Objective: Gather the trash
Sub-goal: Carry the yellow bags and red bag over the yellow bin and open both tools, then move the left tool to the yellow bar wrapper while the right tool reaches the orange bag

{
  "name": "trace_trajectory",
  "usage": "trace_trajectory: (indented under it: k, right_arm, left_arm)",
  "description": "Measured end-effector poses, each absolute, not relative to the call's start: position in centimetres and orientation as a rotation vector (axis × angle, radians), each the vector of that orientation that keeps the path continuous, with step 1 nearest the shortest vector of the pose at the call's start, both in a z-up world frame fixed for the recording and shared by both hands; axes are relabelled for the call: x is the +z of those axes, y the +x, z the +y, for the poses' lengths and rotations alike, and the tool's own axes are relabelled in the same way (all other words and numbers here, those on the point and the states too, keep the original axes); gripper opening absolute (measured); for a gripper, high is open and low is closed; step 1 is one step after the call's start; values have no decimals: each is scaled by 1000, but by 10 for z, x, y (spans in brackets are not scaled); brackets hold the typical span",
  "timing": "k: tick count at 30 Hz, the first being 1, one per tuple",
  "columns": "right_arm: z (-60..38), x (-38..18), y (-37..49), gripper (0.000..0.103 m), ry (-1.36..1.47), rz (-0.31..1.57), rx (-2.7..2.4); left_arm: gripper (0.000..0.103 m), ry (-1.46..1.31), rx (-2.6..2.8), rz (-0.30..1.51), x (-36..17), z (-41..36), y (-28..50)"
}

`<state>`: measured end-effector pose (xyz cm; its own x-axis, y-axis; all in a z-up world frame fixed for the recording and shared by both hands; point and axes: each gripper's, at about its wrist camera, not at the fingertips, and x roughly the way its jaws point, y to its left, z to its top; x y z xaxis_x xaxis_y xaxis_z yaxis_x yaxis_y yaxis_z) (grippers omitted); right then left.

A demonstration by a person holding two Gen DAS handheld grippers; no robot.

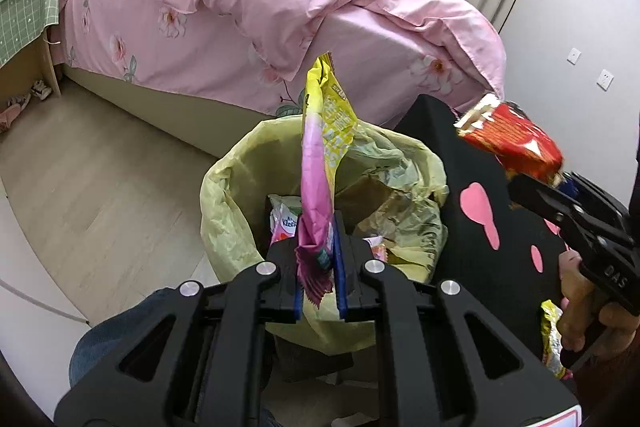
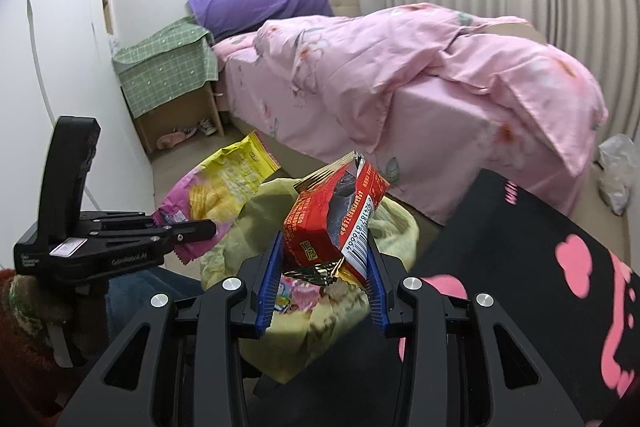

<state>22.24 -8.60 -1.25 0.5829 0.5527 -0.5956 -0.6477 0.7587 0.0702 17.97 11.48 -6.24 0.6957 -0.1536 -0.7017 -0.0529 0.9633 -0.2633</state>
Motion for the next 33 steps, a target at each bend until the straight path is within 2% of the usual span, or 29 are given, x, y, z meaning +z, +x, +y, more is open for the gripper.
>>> trace_trajectory:
  k: [12, 13, 14, 15, 17, 18, 25, 33]
  right_arm:
    - [-68, -46, 269, 37, -124, 720, 761]
    - [-69, -47, 270, 42, -120, 724, 765]
    - [-69, -48, 275, 48, -109, 737, 771]
    - [-69, -49, 279, 53, -95, 750, 772]
    - [-72, -50, 285, 57, -46, 778, 779]
    - [-74, -51, 286, 64, -29, 787, 785]
    - [-108, -31, 255, 65, -54, 747, 710]
    - [-202, 2, 181, 67, -64, 641, 552]
  left_arm:
    - [12, -286, -64, 828, -83, 116, 200]
    - [13, -296, -66, 824, -84, 118, 202]
    - [22, -314, -76, 820, -85, 121, 204]
    - [40, -352, -87, 809, -85, 126, 204]
    - [58, -410, -88, 782, -83, 136, 201]
    - [60, -422, -80, 772, -80, 139, 200]
    - [62, -417, -18, 729, -55, 143, 184]
    - [63, -343, -143, 697, -25, 87, 162]
